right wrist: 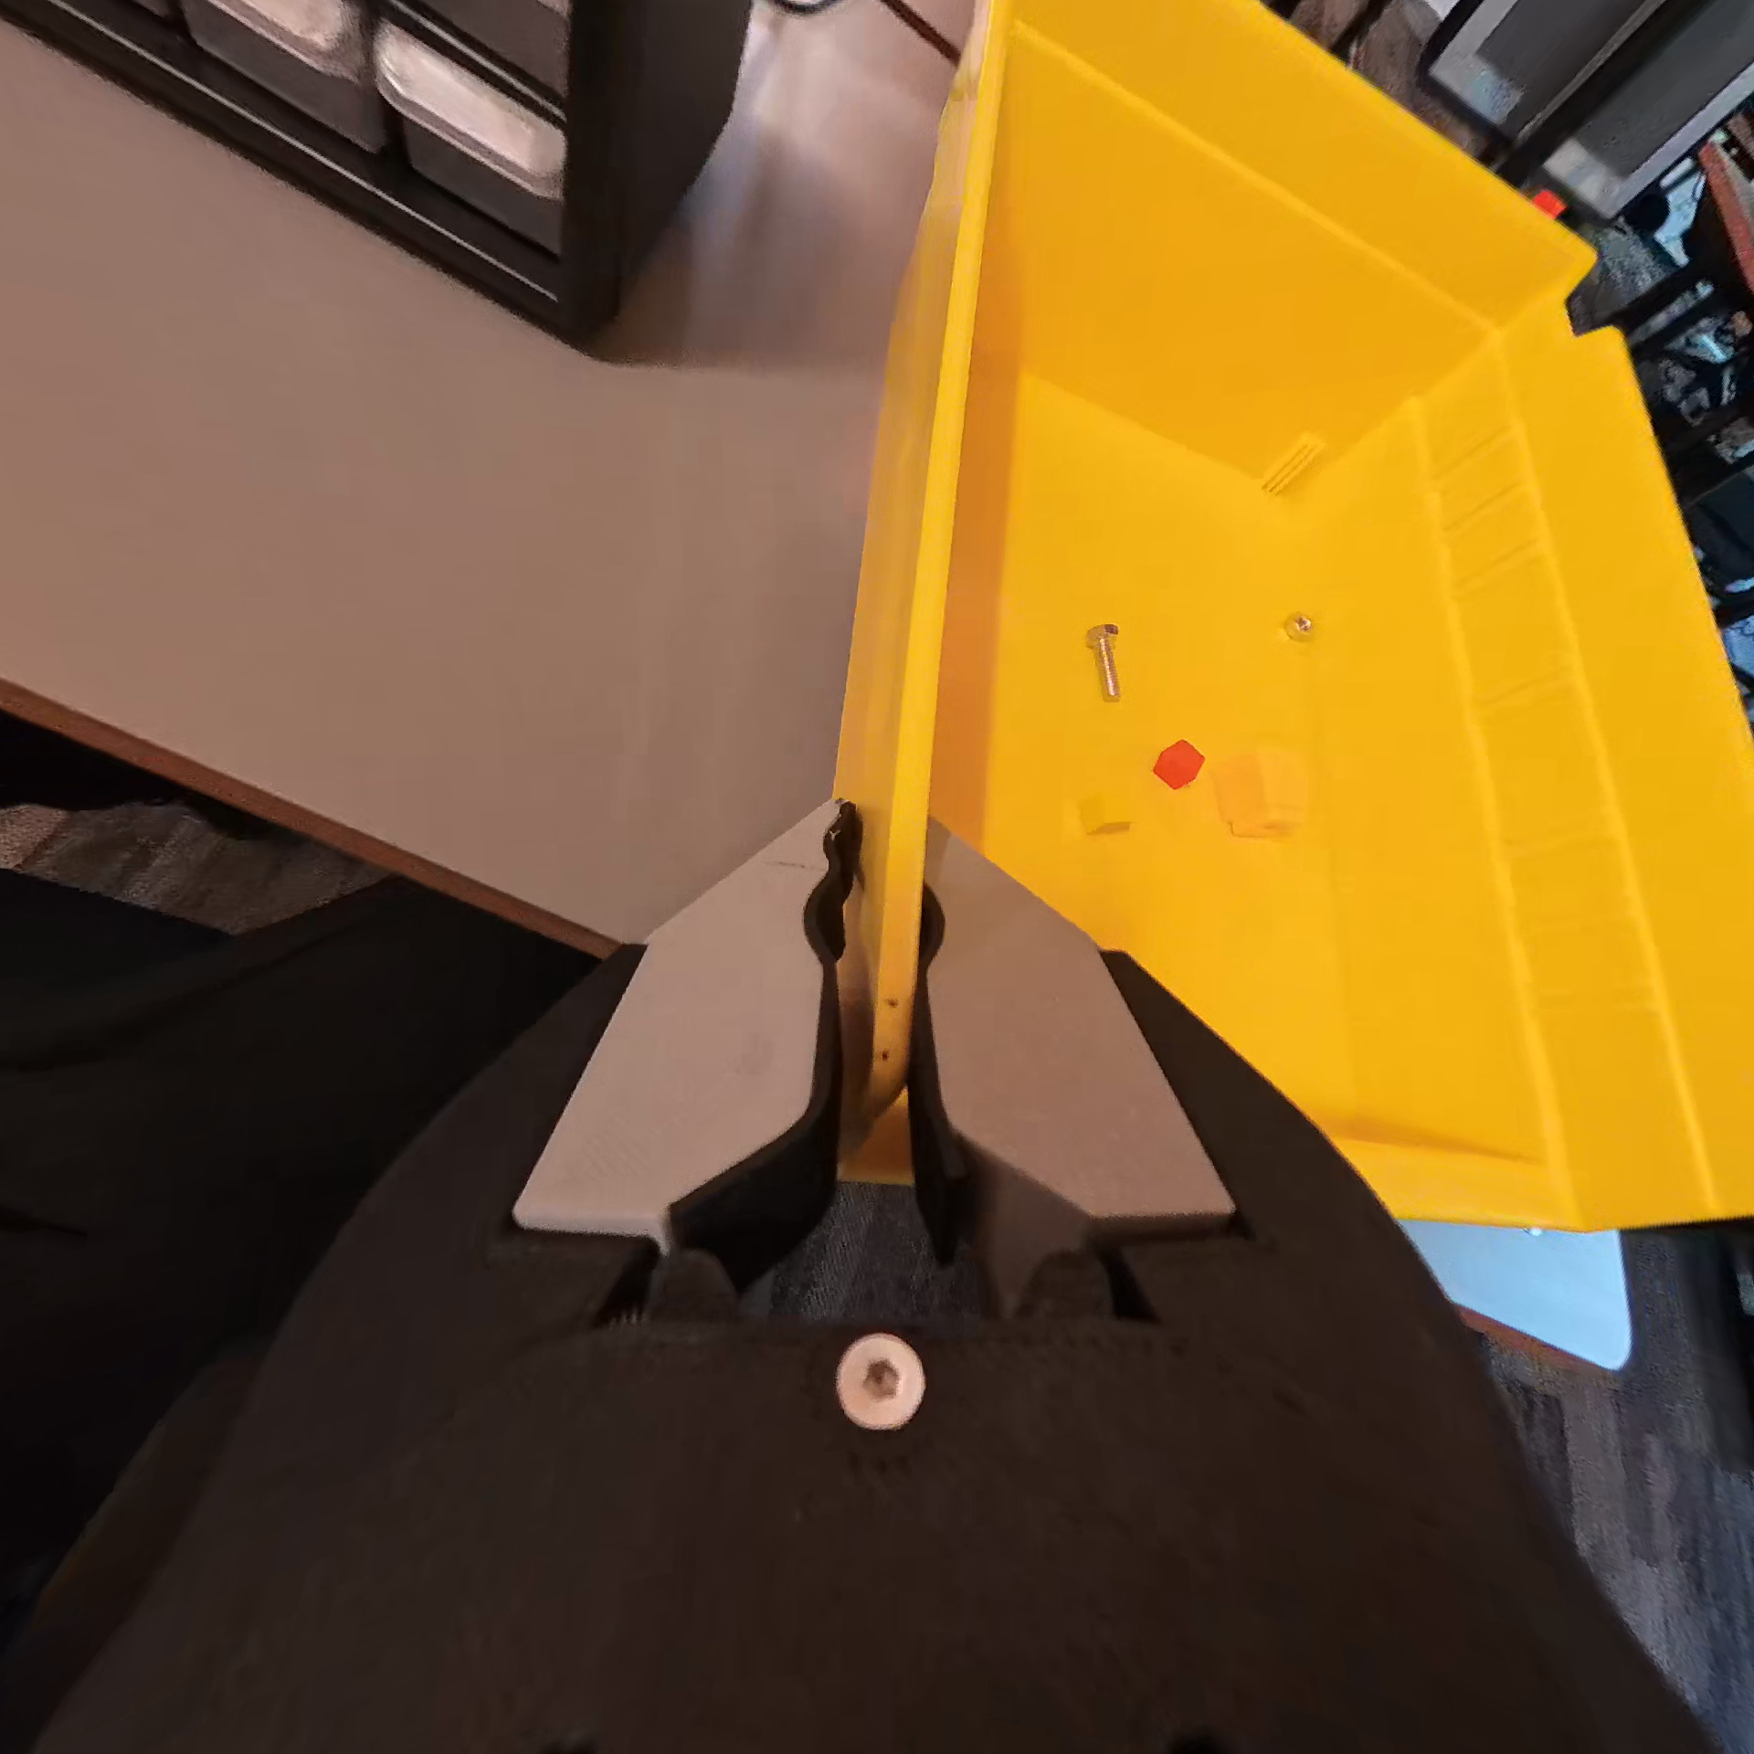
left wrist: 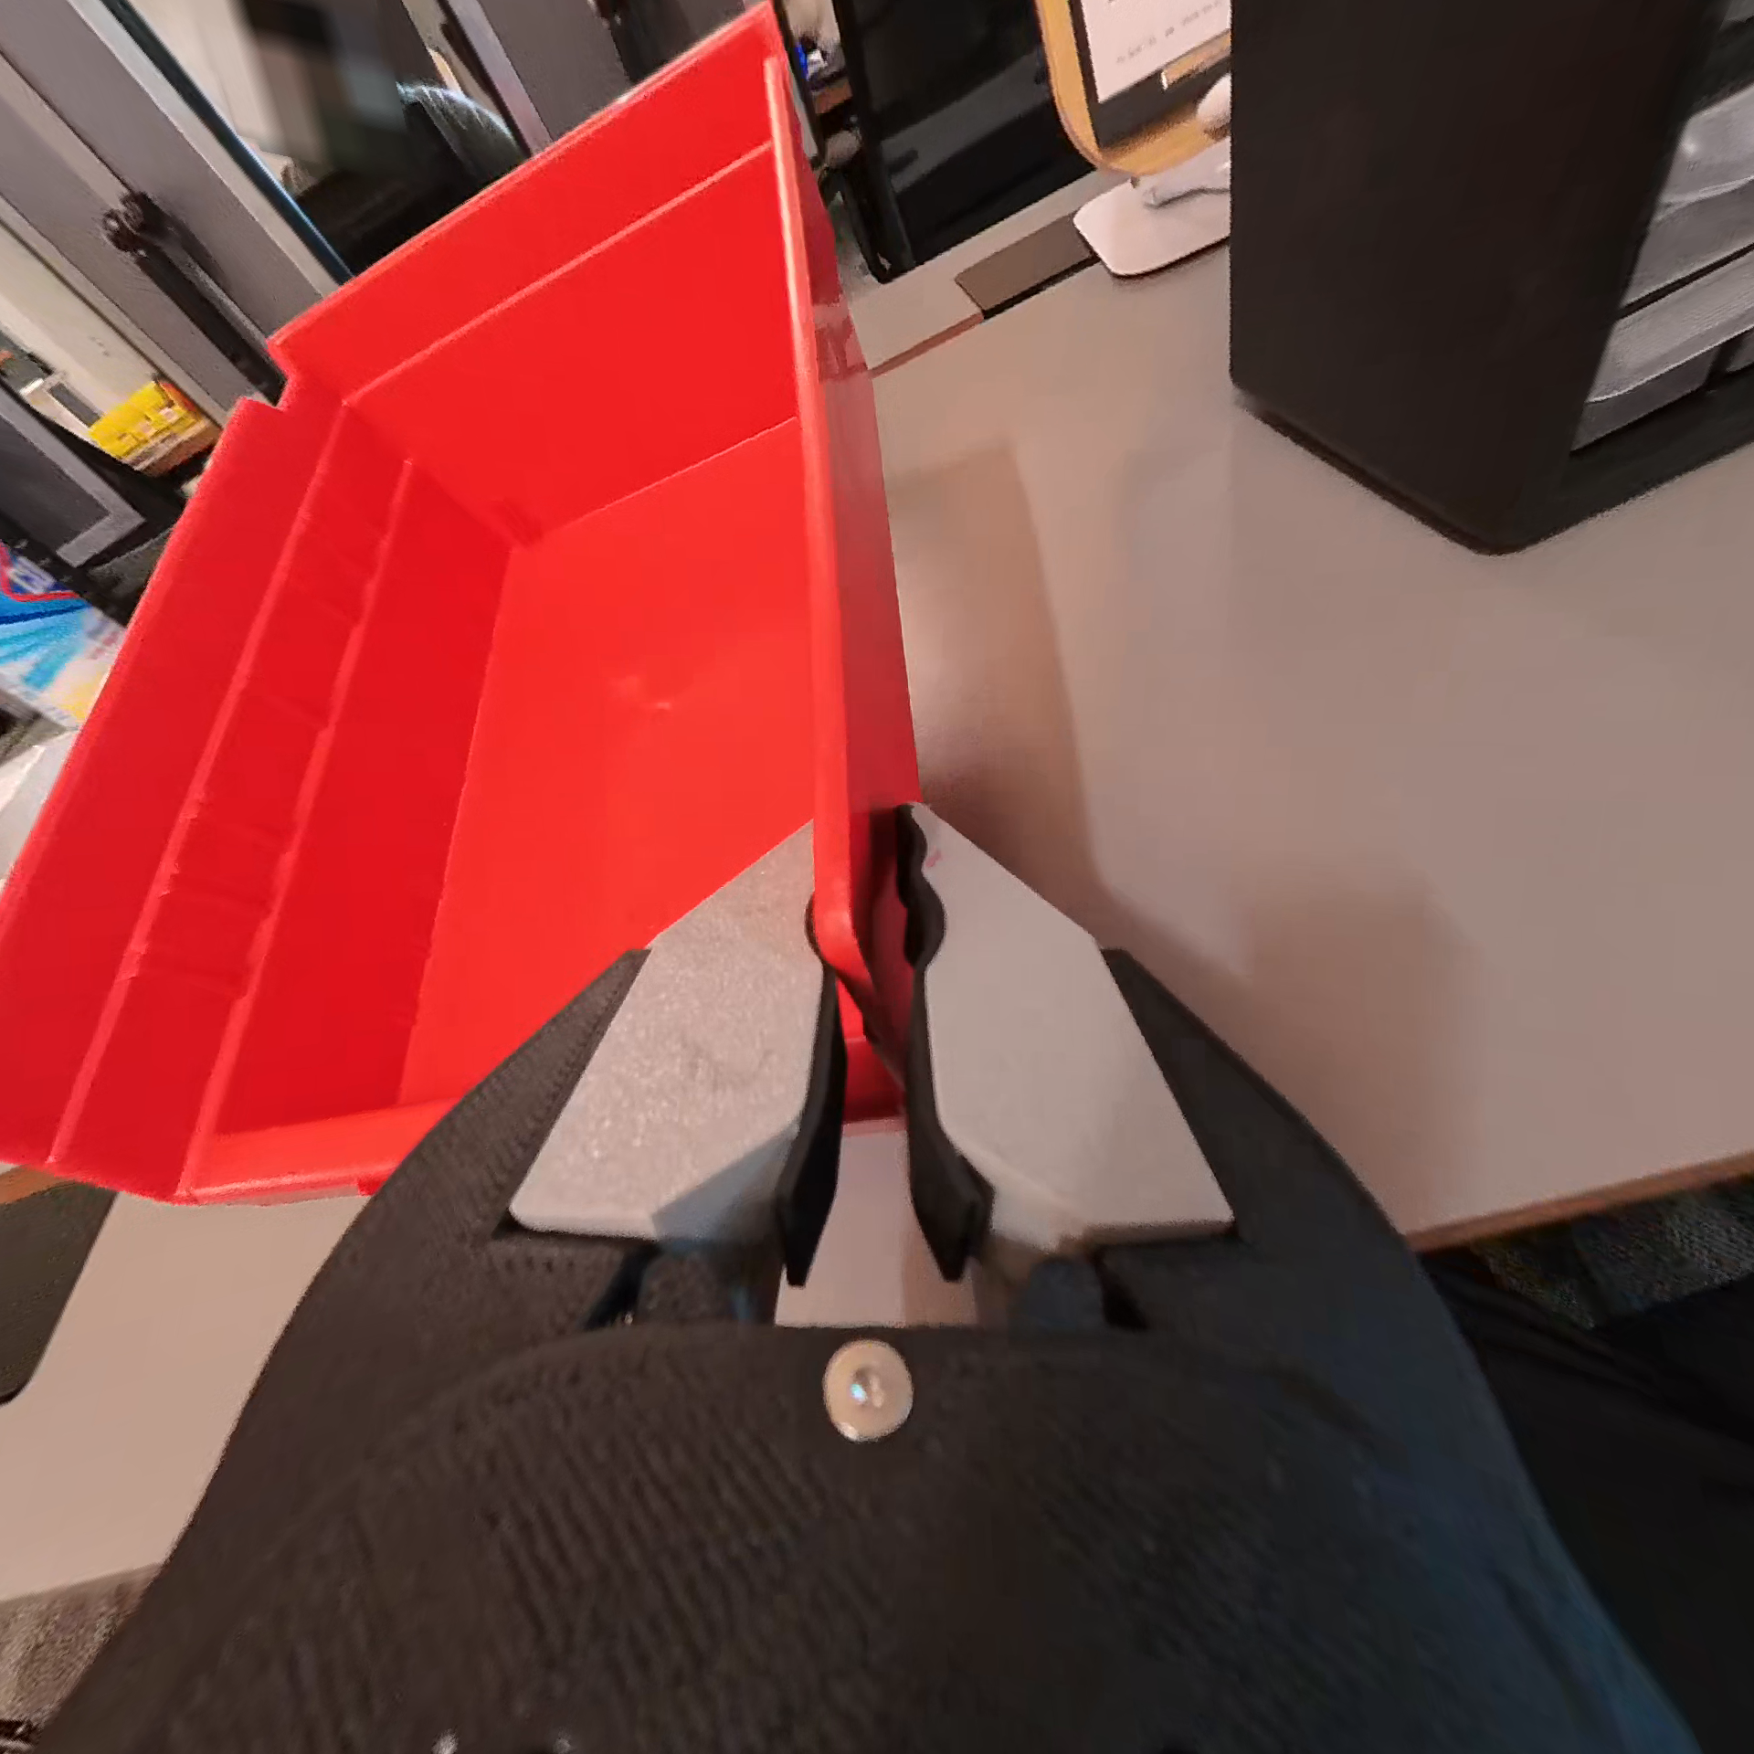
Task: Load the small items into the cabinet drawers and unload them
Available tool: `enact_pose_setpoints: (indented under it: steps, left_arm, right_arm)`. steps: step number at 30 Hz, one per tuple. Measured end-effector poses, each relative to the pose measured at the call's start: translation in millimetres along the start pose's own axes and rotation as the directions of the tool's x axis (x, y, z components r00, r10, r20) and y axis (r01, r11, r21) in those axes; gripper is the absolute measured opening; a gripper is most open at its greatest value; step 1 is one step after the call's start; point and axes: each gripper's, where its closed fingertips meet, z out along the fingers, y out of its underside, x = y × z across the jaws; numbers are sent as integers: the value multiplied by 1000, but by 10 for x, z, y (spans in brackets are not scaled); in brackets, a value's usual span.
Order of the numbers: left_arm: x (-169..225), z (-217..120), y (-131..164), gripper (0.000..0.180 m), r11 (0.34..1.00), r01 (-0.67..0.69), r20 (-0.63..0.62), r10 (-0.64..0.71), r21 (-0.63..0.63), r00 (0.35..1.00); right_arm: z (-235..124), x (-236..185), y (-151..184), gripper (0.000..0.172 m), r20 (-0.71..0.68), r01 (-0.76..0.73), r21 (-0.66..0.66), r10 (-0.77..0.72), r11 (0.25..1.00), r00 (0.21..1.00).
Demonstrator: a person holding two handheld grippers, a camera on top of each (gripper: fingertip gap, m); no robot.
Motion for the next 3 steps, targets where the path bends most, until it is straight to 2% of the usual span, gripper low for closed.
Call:
enact_pose_setpoints:
  steps: [3]
  left_arm:
    - [-78,-228,-45,4,1000,9,-1,-9,27,1000]
  right_arm:
    - [-280,-79,-80,3,46,-3,38,1,999,999]
